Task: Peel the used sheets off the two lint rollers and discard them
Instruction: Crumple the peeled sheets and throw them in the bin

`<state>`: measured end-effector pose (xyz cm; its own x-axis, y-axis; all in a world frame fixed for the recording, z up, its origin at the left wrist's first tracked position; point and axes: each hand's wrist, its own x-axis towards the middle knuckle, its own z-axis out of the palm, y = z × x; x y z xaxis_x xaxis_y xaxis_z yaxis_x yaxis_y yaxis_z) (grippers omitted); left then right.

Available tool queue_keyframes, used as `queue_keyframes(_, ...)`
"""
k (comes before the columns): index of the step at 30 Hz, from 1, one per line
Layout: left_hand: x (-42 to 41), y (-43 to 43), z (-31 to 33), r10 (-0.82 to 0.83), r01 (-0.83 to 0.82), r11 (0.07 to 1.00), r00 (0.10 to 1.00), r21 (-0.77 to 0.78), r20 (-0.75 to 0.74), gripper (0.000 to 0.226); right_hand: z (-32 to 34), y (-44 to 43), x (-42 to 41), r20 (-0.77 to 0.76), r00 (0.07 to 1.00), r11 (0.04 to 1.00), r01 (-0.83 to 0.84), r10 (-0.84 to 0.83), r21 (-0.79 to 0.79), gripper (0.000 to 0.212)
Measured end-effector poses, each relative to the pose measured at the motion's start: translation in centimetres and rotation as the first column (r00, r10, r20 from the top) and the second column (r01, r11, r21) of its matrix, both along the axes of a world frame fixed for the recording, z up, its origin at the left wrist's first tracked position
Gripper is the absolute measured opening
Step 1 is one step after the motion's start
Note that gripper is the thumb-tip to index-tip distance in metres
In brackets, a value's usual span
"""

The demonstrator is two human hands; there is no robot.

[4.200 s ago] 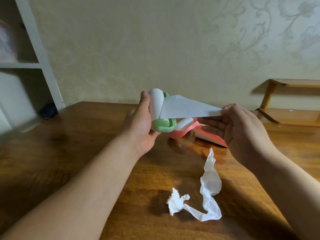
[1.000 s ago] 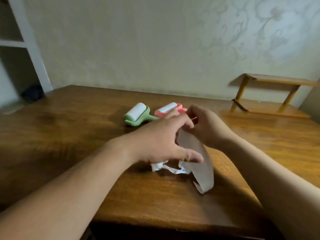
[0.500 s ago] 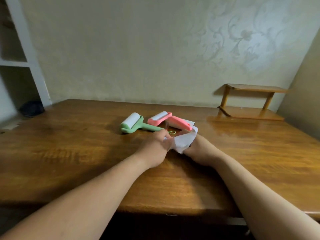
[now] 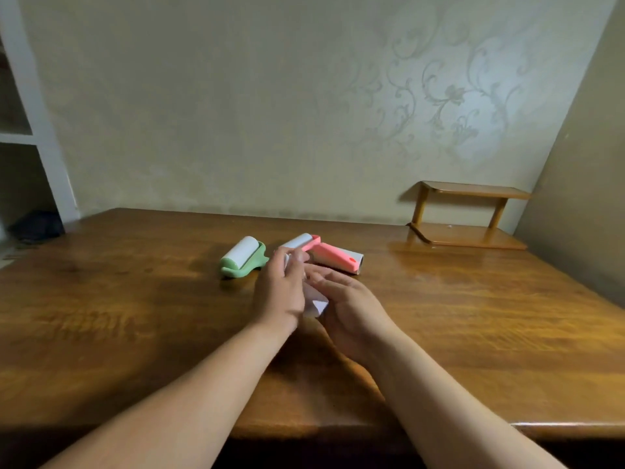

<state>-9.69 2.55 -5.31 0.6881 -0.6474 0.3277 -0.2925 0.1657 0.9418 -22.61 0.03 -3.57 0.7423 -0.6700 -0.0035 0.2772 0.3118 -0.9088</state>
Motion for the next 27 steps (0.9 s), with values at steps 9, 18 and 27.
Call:
queue_keyframes(9, 5.2, 1.9, 3.2, 0.224, -0.191, 0.963, 0.958, 0.188, -0.178, 0.057, 0.2, 5.3, 3.0, -0.212, 0.89, 0.758, 0.196, -0.403, -0.622, 0.032)
queue_keyframes(18, 9.6, 12.8, 5.8, 0.139, -0.102, 0.99, 0.825, 0.099, -0.548, 0.056, 2.3, 11.3, 12.5, -0.101, 0.965, 0.748, 0.12, -0.243, -0.652, 0.014)
queue_keyframes(27, 22.4, 32.8, 2.2, 0.67, -0.634, 0.742, 0.713, 0.216, -0.209, 0.056, 0.2, 25.9, 24.0, -0.359, 0.862, 0.393, -0.488, 0.357, -0.779, 0.067)
